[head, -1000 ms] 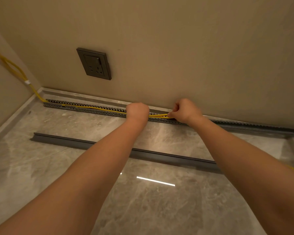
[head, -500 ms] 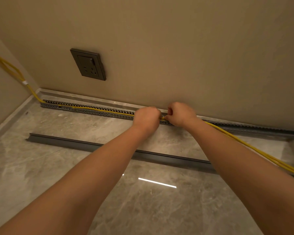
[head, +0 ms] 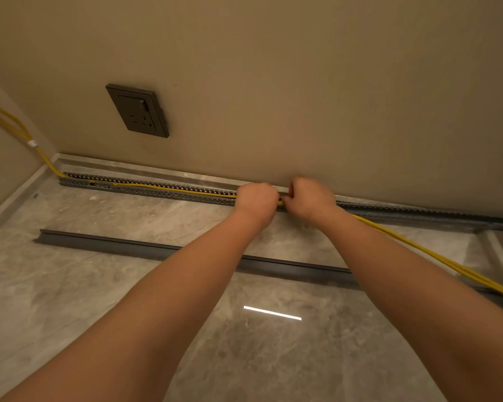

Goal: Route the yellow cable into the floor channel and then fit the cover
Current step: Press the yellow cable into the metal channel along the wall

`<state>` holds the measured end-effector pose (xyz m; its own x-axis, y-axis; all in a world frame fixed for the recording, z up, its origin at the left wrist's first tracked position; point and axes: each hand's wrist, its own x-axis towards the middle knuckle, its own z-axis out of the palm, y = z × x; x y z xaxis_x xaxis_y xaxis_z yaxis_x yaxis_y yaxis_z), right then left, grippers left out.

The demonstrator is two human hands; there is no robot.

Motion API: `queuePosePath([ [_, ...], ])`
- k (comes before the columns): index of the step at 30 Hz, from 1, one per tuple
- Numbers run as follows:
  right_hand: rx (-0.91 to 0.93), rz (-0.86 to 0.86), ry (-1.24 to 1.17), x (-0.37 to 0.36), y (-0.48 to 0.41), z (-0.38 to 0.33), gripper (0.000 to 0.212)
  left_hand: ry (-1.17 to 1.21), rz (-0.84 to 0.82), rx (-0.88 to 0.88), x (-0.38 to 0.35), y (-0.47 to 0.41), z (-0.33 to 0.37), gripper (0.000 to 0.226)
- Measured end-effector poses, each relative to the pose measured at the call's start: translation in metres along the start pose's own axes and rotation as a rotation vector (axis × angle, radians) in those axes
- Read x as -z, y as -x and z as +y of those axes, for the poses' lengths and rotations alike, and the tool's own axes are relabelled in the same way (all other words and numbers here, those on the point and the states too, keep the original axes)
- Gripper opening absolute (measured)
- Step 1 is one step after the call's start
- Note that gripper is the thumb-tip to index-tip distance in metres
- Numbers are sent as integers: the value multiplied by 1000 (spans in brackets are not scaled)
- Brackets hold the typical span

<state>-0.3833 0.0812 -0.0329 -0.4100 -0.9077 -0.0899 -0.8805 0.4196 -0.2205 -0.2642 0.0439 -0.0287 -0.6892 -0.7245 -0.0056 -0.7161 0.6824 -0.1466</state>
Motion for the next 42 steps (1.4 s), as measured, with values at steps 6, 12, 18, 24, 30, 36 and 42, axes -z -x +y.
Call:
queuePosePath([
  [6, -126, -89, -10, 14, 11, 39, 45, -12, -56, 32, 3, -5, 8, 20],
  [12, -241, -258, -285, 27, 11, 57, 35, -27, -81, 58, 6, -7, 17, 18],
  [18, -119, -169, -414, 27, 6, 66, 30, -31, -86, 77, 8, -9, 22, 19],
  [24, -74, -49, -138, 22, 2, 63, 35, -85, -107, 49, 9, -8, 23, 19],
  [30, -71, -98, -97, 22, 2, 61, 30, -44, -44, -3, 12, -12, 31, 13],
  [36, -87, -108, -251, 21, 7, 65, 12, 153, 70, -121, 5, -14, 56, 17],
  [42, -134, -113, -282, 21, 15, 65, 20, 153, 52, -190, -7, -8, 53, 22],
])
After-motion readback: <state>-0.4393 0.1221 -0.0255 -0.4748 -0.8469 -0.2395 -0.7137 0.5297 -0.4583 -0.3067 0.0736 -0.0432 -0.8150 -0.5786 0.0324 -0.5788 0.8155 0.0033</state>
